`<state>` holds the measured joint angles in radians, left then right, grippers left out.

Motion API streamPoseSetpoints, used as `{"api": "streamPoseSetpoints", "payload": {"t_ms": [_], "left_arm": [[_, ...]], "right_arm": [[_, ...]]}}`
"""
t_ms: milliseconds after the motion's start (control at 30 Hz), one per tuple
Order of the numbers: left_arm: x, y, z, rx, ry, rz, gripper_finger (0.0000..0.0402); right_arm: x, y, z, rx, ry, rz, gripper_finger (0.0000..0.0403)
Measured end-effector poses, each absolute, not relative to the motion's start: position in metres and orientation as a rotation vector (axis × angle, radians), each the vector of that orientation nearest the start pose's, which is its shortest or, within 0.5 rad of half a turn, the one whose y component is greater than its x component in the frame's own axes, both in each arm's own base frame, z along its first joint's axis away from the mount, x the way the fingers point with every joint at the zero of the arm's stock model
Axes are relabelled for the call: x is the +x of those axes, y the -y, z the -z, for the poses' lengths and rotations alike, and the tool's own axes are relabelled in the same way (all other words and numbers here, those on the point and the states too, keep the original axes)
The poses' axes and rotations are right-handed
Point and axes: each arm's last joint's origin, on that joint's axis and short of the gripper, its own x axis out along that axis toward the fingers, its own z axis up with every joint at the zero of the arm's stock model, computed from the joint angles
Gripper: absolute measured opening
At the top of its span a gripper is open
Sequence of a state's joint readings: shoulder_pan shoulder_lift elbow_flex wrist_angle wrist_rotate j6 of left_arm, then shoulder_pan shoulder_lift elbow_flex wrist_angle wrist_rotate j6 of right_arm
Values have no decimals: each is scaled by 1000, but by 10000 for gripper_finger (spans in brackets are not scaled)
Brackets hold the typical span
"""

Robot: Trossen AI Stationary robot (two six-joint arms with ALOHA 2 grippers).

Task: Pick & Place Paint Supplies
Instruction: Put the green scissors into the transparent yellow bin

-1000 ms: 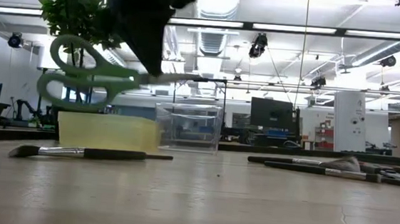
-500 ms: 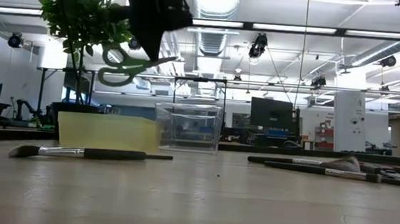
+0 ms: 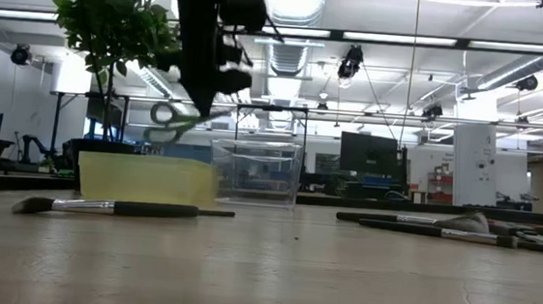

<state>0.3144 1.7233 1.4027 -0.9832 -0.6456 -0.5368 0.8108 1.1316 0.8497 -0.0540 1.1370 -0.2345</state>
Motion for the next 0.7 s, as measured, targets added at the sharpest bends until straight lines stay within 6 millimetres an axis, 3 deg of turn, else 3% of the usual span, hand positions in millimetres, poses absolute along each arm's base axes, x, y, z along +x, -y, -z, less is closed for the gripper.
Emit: {"api": "streamPoseSetpoints", "payload": {"t_ms": [300, 467, 700], "left_arm": [[293, -139, -222, -170, -1156, -1207, 0], [289, -144, -212, -240, -1216, -1103, 11], [291, -146, -213, -251, -1206, -1066, 127]], "right_arm": [[181, -152, -306, -503, -225, 302, 8], [180, -152, -307, -499, -221, 305, 8], [180, -152, -307, -500, -222, 304, 8]]}}
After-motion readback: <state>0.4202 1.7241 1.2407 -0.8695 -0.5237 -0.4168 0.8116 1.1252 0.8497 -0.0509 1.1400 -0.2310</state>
